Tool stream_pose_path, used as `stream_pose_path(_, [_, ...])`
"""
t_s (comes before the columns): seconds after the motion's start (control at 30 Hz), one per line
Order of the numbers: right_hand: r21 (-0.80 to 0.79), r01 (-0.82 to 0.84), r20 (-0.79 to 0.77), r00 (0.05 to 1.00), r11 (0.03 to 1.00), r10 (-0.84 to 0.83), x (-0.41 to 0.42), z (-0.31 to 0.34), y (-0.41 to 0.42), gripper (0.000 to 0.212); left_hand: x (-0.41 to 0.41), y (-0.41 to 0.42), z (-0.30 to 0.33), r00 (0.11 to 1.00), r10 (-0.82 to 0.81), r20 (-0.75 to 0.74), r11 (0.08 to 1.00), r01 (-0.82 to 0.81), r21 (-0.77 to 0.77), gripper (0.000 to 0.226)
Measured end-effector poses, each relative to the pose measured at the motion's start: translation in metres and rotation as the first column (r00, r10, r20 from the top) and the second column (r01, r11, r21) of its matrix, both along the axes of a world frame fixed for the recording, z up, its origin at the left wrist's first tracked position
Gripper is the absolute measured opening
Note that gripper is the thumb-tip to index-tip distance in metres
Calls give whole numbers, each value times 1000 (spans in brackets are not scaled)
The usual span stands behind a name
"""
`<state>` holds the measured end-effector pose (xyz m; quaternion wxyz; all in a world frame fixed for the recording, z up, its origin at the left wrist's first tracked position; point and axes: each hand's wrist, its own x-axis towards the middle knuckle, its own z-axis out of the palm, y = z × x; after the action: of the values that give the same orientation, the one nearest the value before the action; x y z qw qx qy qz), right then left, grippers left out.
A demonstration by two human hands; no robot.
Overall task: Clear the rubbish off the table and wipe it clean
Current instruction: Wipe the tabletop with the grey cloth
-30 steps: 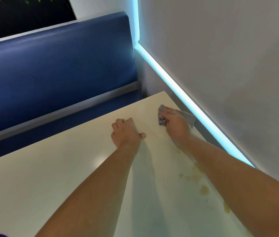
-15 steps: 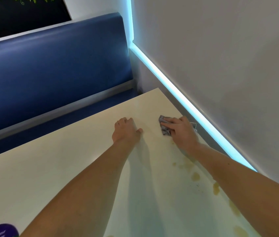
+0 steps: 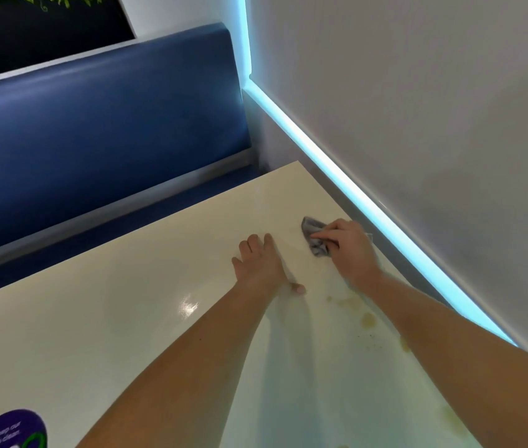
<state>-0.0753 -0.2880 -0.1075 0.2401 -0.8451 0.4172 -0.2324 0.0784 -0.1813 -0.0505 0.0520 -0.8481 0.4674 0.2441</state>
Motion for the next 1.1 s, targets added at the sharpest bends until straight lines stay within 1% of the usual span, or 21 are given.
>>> stream_pose_path(0.1, [55,104,-6,995,993,-104,6,3,-6,31,-6,0,-1,999,46,-2,999,-46,-3,130])
stream_pose_path(0.13, [43,146,-27,989,988,-145,9,3,5,31,-8,-1,0,998,64,-9,998,-64,10,130])
stream_pose_path(0.17, [-3,166,-58,984,986,-166,10,4,23,32,-10,-2,1,997,82,-17,996,-82,21,129])
stream_pose_path(0.2, [-73,153,-77,984,985,-159,8,5,41,31,-12,-3,1,995,96,-23,995,-95,26,128])
stream_pose_path(0.27, [-107,43,-79,996,993,-52,-1,9,63,30,-13,-4,2,993,113,-36,993,-112,20,127])
stream_pose_path(0.33, [-117,-52,-109,993,992,39,-11,10,50,30,-15,-3,2,991,121,-50,993,-121,6,125])
stream_pose_path(0.37, [-126,-39,-130,991,991,22,-15,10,38,29,-14,-2,1,991,120,-53,993,-120,-1,124])
stream_pose_path(0.43, [-74,103,-90,990,992,-109,-18,12,21,27,-13,0,0,991,115,-64,993,-116,-15,122])
stream_pose_path(0.47, [-52,172,-89,980,984,-176,-18,13,22,28,-12,1,-1,991,112,-66,993,-114,-23,122])
stream_pose_path(0.5, [-57,203,-108,972,978,-208,-17,15,29,29,-11,1,-1,991,112,-66,993,-114,-30,122])
stream_pose_path(0.53, [-83,187,-129,972,979,-196,-17,15,40,31,-11,1,-3,991,114,-67,992,-117,-37,122])
stream_pose_path(0.6, [-97,81,-125,988,992,-93,-24,11,56,33,-10,1,-4,991,118,-67,991,-121,-50,122])
stream_pose_path(0.67, [-77,-13,-126,992,997,4,-37,8,50,32,-10,2,-5,991,113,-67,992,-116,-56,120])
stream_pose_path(0.7, [-77,-21,-136,991,997,10,-40,8,41,32,-11,3,-6,991,112,-68,991,-116,-64,118])
stream_pose_path(0.77, [-57,80,-136,987,995,-87,-43,12,22,29,-13,6,-7,992,113,-57,989,-118,-87,110])
stream_pose_path(0.83, [-13,214,-120,969,977,-214,-41,17,20,27,-17,10,-6,993,117,0,985,-116,-129,95])
stream_pose_path(0.87, [-11,242,-130,962,970,-241,-38,18,27,28,-20,12,-5,992,120,30,982,-114,-153,86])
stream_pose_path(0.93, [-31,221,-178,958,975,-223,-36,15,50,29,-24,17,-4,990,128,58,975,-115,-188,72])
stream_pose_path(1.03, [-40,63,-185,980,997,-69,-51,6,74,29,-26,19,-4,989,126,76,975,-110,-194,66])
stream_pose_path(1.07, [-57,30,-185,982,998,-40,-58,5,70,28,-27,20,-4,989,126,76,974,-109,-196,65])
stream_pose_path(1.1, [-85,33,-190,980,996,-49,-64,5,62,28,-29,21,-3,989,125,77,974,-107,-201,62])
